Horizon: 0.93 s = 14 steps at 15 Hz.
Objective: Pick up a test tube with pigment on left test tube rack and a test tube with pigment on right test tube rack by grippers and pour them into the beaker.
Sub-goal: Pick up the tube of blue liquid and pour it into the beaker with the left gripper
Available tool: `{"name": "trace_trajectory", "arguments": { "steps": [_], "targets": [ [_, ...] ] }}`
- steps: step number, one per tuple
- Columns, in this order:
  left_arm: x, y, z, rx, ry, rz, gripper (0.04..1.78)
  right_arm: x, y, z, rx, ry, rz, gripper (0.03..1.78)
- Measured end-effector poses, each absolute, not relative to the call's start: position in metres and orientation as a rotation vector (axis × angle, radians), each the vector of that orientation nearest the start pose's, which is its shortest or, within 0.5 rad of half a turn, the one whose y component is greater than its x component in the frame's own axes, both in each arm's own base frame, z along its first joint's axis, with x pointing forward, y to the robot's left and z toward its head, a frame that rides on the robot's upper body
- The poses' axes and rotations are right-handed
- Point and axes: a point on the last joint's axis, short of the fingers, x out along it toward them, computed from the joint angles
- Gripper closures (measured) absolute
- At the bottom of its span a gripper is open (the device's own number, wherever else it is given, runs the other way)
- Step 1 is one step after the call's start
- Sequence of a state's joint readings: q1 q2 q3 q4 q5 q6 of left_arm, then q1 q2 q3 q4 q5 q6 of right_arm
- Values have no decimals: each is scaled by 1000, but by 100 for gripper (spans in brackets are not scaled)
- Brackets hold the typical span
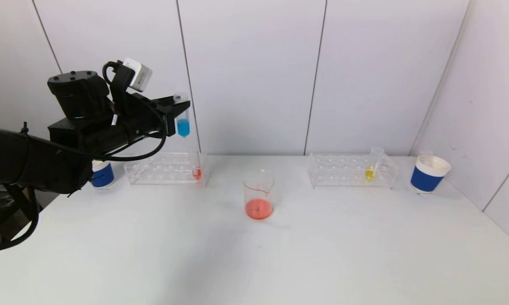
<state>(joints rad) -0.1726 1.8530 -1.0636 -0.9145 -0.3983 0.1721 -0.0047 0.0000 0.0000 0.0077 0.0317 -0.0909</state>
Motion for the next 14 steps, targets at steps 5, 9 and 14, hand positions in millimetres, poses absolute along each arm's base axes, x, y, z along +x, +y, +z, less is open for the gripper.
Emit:
{"name": "trace_trajectory", "arguments": {
  "steps": [5,9,14],
  "targets": [
    [355,-85,226,211,-184,-607,140,-23,1,75,-91,6,27,4],
    [357,-99,224,270,-209,-639,140,-23,1,75,-91,6,27,4],
    [360,-111,219,337,-227,-665,140,-23,1,75,-91,6,27,4]
  ]
}}
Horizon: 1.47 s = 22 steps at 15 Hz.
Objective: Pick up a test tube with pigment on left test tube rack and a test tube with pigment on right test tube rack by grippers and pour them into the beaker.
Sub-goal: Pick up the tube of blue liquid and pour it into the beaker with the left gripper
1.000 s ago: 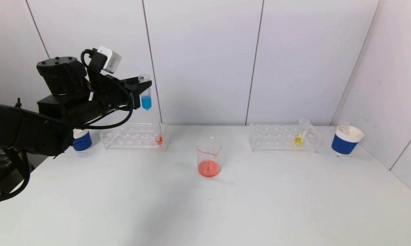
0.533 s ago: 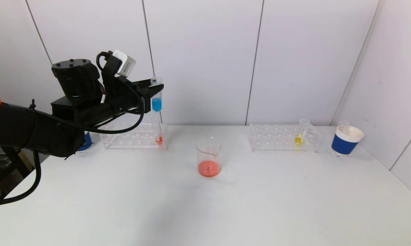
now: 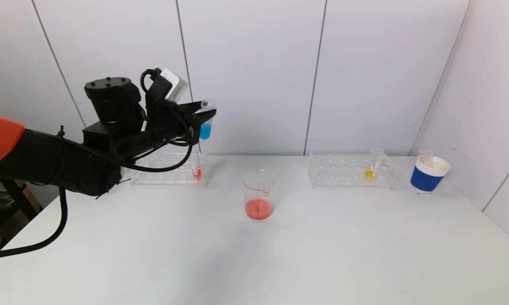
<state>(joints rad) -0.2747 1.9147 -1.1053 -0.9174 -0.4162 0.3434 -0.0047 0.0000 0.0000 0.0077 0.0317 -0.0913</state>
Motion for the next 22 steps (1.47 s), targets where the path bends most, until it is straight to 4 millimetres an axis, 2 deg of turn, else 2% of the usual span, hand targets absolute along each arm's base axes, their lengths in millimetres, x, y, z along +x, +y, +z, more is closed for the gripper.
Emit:
{"name": "trace_trajectory", "arguments": {
  "steps": [12,22],
  "targets": [
    [355,-145,201,557,-295,-770,140,-23,1,75,-91,6,27,4],
    [352,-156,190,664,-332,-820,140,-23,1,75,-91,6,27,4]
  ]
}}
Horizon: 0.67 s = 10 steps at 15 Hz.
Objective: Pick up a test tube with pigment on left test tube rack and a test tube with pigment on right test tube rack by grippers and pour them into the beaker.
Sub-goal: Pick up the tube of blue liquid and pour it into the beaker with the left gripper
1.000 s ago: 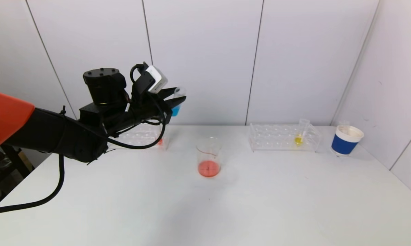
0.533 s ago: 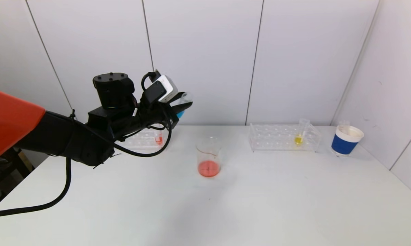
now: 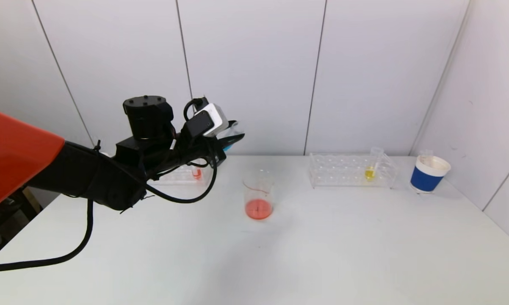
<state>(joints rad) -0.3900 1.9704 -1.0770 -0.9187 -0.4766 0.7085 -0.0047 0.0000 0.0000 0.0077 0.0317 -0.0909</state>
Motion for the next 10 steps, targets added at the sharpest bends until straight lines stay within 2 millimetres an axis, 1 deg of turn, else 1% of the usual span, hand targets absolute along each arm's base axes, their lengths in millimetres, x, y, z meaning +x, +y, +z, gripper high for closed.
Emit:
{"name": "trace_trajectory", "arguments": {
  "steps": [4,10],
  "targets": [
    [350,-161,184,705,-337,-837,140,-23,1,75,-91,6,27,4],
    [352,-165,173,779,-346,-841,140,-23,1,75,-91,6,27,4]
  ]
}}
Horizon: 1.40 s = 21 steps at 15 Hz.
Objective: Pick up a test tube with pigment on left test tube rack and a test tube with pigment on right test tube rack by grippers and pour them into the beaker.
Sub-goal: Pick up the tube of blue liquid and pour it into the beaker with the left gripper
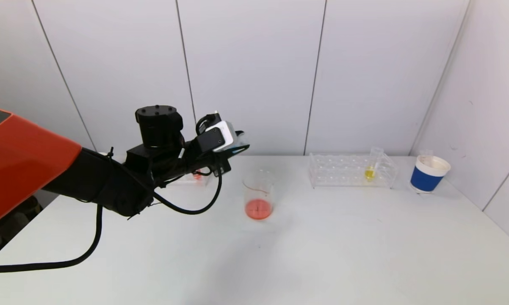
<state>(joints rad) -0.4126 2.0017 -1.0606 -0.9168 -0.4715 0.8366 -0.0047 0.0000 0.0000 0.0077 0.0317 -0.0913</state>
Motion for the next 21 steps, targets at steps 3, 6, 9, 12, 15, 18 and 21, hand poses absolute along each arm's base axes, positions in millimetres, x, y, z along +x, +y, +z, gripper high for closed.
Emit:
{"name": "trace_trajectory", "arguments": {
  "steps": [3,6,9,12,15,18,21],
  "targets": [
    [354,-166,167,823,-352,-848,140,-23,1,75,-91,6,27,4],
    [354,-168,161,866,-357,-856,140,-23,1,75,-91,6,27,4],
    [354,-171,155,903,-363,-864,140,-23,1,75,-91,6,27,4],
    [354,-173,149,940,-369,-873,140,-23,1,75,-91,6,27,4],
    [355,-174,144,963,-370,-879,140,-23,1,75,-91,6,27,4],
    [355,-175,144,972,-376,-879,140,-23,1,75,-91,6,27,4],
    [354,-176,144,998,-391,-877,140,-23,1,75,-91,6,27,4]
  ]
}}
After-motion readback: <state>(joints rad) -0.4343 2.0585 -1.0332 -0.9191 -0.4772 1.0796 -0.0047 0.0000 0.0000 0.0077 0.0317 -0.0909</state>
